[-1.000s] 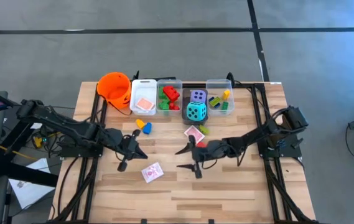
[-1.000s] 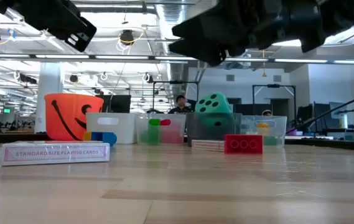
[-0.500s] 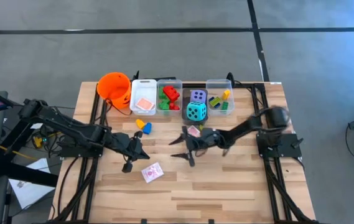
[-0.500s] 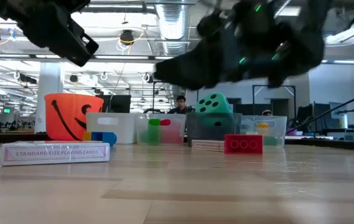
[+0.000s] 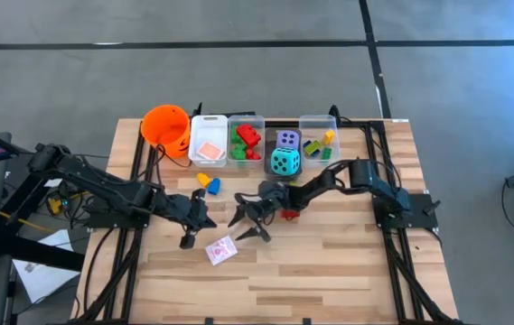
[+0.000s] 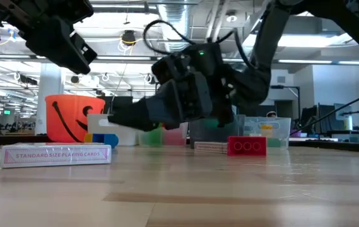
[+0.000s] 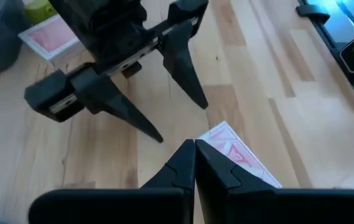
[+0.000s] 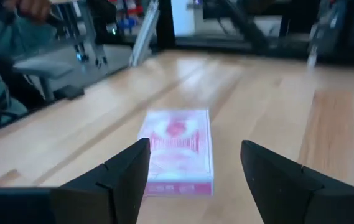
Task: Pick & Place Toys
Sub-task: Put the pink playing card box into the white bin
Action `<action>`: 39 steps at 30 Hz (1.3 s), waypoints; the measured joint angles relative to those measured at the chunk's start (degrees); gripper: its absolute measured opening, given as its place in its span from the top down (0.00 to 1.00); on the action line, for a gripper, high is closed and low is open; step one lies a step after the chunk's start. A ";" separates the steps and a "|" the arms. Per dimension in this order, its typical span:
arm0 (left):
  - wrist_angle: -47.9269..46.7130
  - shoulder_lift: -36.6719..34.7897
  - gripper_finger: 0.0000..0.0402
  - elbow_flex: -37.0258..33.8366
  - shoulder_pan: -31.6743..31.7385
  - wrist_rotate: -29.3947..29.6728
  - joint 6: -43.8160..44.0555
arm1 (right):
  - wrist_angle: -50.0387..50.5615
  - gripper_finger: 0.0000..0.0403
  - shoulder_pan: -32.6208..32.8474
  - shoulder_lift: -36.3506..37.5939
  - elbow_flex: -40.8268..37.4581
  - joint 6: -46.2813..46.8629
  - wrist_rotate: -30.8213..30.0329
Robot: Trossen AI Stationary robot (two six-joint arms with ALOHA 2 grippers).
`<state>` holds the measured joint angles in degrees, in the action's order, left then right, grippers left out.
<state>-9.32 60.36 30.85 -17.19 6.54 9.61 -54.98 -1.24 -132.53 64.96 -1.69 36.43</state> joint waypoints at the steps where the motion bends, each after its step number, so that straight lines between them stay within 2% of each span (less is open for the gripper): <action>1: -0.24 0.00 1.00 0.00 0.00 0.01 0.04 | 2.17 0.39 -0.06 0.04 0.29 -0.55 0.02; 8: -2.26 0.00 1.00 0.00 0.00 5.49 -0.21 | 6.95 0.34 -0.02 0.09 0.47 -1.34 -0.18; 16: -2.32 0.00 0.99 0.00 0.02 6.13 -0.11 | 8.55 0.10 0.09 0.09 0.45 0.05 -0.87; 19: -2.32 0.00 0.99 0.00 0.02 6.13 -0.09 | 9.84 0.02 0.47 0.09 0.45 -0.82 -3.47; 25: -2.30 0.00 0.99 0.00 0.02 6.11 -0.09 | 11.43 0.05 2.85 0.09 0.45 -7.52 -10.20; 29: -2.29 0.00 0.99 0.00 0.00 6.11 -0.09 | 11.47 0.03 5.16 0.11 0.86 -11.24 -13.90; 34: -2.28 0.01 0.99 0.00 0.00 6.10 0.34 | 11.27 0.01 7.03 0.11 2.46 -12.02 -14.62; 39: -2.28 0.00 0.99 0.00 0.00 6.08 0.39 | 11.37 0.01 7.68 0.11 3.03 -12.47 -18.58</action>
<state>-11.60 60.36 30.85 -17.19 12.62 10.00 -43.61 6.44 -132.42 67.99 -14.15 17.85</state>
